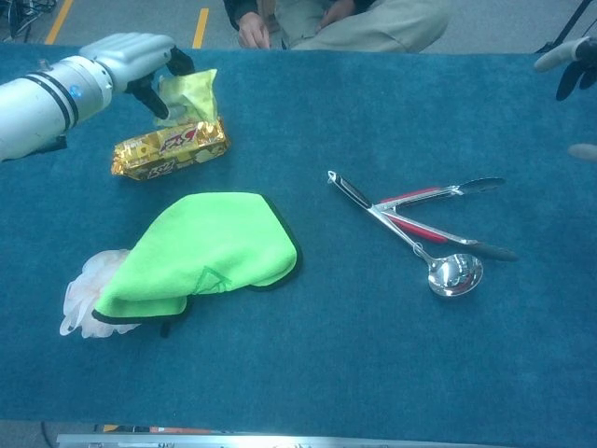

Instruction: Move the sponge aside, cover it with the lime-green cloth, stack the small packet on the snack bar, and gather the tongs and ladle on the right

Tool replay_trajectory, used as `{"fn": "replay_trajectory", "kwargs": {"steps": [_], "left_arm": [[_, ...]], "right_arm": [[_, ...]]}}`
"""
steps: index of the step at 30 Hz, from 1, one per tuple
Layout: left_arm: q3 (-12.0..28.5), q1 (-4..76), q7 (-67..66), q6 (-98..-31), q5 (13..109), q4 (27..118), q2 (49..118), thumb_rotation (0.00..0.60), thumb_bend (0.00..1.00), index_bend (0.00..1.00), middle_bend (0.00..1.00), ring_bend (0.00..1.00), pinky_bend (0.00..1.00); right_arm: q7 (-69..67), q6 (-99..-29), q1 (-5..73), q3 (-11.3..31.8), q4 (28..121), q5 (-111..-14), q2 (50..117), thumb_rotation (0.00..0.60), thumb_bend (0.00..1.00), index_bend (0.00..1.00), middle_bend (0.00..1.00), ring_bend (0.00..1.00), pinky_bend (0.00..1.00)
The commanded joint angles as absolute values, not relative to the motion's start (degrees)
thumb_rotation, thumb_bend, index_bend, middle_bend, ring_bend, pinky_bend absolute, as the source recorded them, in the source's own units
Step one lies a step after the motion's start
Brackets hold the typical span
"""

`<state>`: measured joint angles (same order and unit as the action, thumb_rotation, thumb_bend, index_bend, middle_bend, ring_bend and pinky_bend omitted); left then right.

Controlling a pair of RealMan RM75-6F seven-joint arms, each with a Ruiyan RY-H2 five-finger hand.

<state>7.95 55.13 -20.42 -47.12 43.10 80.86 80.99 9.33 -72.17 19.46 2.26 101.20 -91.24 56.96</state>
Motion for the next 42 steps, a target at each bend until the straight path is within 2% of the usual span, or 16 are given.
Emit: {"fn": "replay_trajectory", "kwargs": {"steps": [1,7,14,22,30,35,42], "left_arm": [[7.88,54.90,-21.19,-46.90,41.39,79.32,81.48,0.600,0.36,0.36,0.29,0.17,0.16],[7.62,54.62,-21.88,-46.19,40.13,78.58,81.35,0.600,0.36,0.28,0.24,0.14,0.16],[7.81,53.12,-21.01,-47.46,41.77,82.65,78.20,0.600,0.36,0.16,0.17,0.11,0.16],[7.64,50.12,-19.62,-49.93,43.89,92.00,70.62,0.600,0.36,0.15,0.15,0.11,0.16],[4.75,47.34,-20.75,-50.59,45.34,103.32,62.30,0.600,0.35,0.17,0.16,0.11,0.16],[2.79,45.19,-20.49,-51.47,47.84,108.46,59.33,0.600,0.35,0.19,0.17,0.12,0.16],[-0.30,43.25,-19.73,-49.41,51.96,113.08,57.52,0.600,0.35,0.19,0.17,0.12,0.16]], "right_arm": [[9.37,-72.11,19.45,2.25,101.23,-91.23,57.03,0.600,0.15,0.23,0.42,0.37,0.58],[9.48,-72.02,19.48,2.30,101.29,-91.24,57.10,0.600,0.15,0.23,0.42,0.37,0.58],[9.45,-71.98,19.49,2.31,101.21,-91.40,57.17,0.600,0.15,0.23,0.42,0.37,0.58],[9.58,-71.86,19.76,2.37,101.27,-91.91,57.54,0.600,0.15,0.23,0.42,0.37,0.58],[9.97,-71.50,19.93,2.36,101.20,-91.84,57.79,0.600,0.15,0.23,0.42,0.37,0.58],[9.80,-71.54,19.92,2.36,101.17,-91.87,57.91,0.600,0.15,0.23,0.42,0.37,0.58],[10.01,-71.57,19.95,2.25,101.27,-92.20,58.02,0.600,0.15,0.23,0.42,0.37,0.58]]}}
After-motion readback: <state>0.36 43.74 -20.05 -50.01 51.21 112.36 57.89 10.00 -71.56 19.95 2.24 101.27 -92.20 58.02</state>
